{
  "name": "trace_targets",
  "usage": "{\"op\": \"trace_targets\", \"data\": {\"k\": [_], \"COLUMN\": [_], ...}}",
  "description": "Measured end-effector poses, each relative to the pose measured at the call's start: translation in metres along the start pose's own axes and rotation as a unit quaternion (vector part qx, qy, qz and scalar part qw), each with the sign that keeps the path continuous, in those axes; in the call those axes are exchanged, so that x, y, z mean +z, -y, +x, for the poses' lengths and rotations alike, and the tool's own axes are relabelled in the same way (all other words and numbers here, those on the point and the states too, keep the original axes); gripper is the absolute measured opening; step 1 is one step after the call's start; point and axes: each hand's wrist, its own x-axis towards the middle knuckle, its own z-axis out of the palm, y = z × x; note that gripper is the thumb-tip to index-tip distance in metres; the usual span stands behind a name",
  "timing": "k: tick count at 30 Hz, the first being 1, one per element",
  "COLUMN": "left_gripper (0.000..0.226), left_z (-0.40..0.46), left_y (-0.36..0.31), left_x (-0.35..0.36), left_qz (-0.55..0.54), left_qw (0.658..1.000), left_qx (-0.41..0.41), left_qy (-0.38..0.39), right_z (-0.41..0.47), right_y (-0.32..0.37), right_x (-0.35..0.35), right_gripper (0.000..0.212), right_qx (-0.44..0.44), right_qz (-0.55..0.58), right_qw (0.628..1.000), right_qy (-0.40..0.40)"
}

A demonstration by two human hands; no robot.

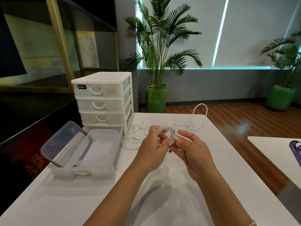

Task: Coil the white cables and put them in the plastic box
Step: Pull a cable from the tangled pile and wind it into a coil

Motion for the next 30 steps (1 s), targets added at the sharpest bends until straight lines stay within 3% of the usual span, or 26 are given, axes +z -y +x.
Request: {"op": "trace_targets", "data": {"k": [6,10,15,23,30], "left_gripper": [0.024,0.02,0.016,0.016,0.014], "left_z": [0.0,-0.001,0.001,0.007,0.006], "left_y": [-0.002,-0.005,0.0,0.004,0.007], "left_x": [0.007,0.012,0.008,0.006,0.002], "left_qz": [0.013,0.002,-0.05,-0.044,-0.188], "left_qw": [0.999,0.999,0.997,0.998,0.978], "left_qx": [-0.01,-0.013,-0.045,-0.042,-0.091], "left_qy": [-0.047,-0.037,-0.024,-0.017,0.023], "right_z": [-0.002,-0.003,-0.005,-0.006,-0.006], "right_y": [-0.006,-0.005,-0.006,-0.005,-0.002], "right_x": [0.009,0.006,0.009,0.008,0.007], "right_gripper": [0.042,0.039,0.042,0.046,0.041], "right_qx": [-0.074,-0.103,-0.113,-0.11,-0.089], "right_qz": [-0.122,-0.142,-0.175,-0.214,-0.222], "right_qw": [0.99,0.983,0.976,0.969,0.97], "right_qy": [-0.01,-0.057,-0.064,-0.055,-0.034]}}
